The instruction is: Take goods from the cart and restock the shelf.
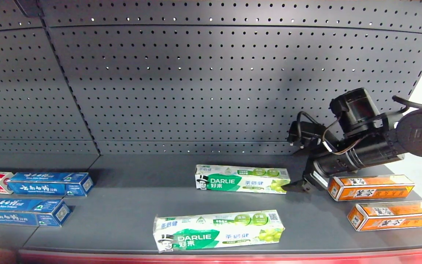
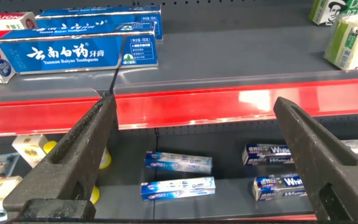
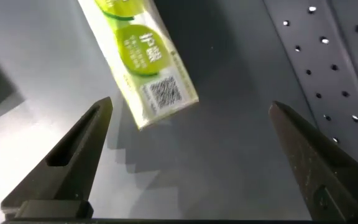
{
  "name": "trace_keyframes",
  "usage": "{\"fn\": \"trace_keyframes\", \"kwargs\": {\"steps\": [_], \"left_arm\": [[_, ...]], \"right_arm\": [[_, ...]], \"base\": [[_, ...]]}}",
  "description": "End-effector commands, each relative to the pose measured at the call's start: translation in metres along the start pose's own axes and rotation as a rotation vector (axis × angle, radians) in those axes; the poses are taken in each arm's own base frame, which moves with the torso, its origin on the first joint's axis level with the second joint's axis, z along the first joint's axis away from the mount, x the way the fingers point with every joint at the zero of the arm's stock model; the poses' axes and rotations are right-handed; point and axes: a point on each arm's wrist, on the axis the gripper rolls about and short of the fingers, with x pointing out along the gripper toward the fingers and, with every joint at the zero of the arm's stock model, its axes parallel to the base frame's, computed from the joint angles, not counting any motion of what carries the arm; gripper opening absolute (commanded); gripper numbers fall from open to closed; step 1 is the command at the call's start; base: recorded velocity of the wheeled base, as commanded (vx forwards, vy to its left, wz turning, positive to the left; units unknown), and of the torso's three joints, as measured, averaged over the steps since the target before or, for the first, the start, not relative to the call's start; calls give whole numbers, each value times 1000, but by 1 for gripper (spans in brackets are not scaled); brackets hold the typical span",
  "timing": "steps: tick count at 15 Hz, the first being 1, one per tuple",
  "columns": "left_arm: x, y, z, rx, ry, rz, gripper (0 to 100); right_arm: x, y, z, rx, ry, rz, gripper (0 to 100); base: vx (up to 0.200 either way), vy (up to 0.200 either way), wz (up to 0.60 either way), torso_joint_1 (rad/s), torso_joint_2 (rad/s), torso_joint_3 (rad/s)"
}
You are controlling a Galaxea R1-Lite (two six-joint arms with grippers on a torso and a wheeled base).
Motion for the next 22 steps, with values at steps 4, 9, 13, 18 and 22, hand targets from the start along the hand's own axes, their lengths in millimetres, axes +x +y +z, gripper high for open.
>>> {"fn": "trace_keyframes", "kwargs": {"steps": [4, 9, 13, 18, 22], "left_arm": [[0, 0, 0, 0, 0, 0, 100], [0, 0, 0, 0, 0, 0, 100], [0, 0, 0, 0, -2, 0, 100], [0, 0, 0, 0, 0, 0, 100], [0, 0, 0, 0, 1, 0, 100]], "right_arm": [[-53, 5, -4, 15, -62, -90, 100], [-56, 0, -16, 42, -30, -144, 100], [-28, 0, -30, 44, -1, -189, 100], [8, -10, -32, 37, -5, -234, 100], [26, -10, -23, 18, -9, -225, 100]], "base": [[0, 0, 0, 0, 0, 0], [0, 0, 0, 0, 0, 0], [0, 0, 0, 0, 0, 0], [0, 0, 0, 0, 0, 0], [0, 0, 0, 0, 0, 0]]}}
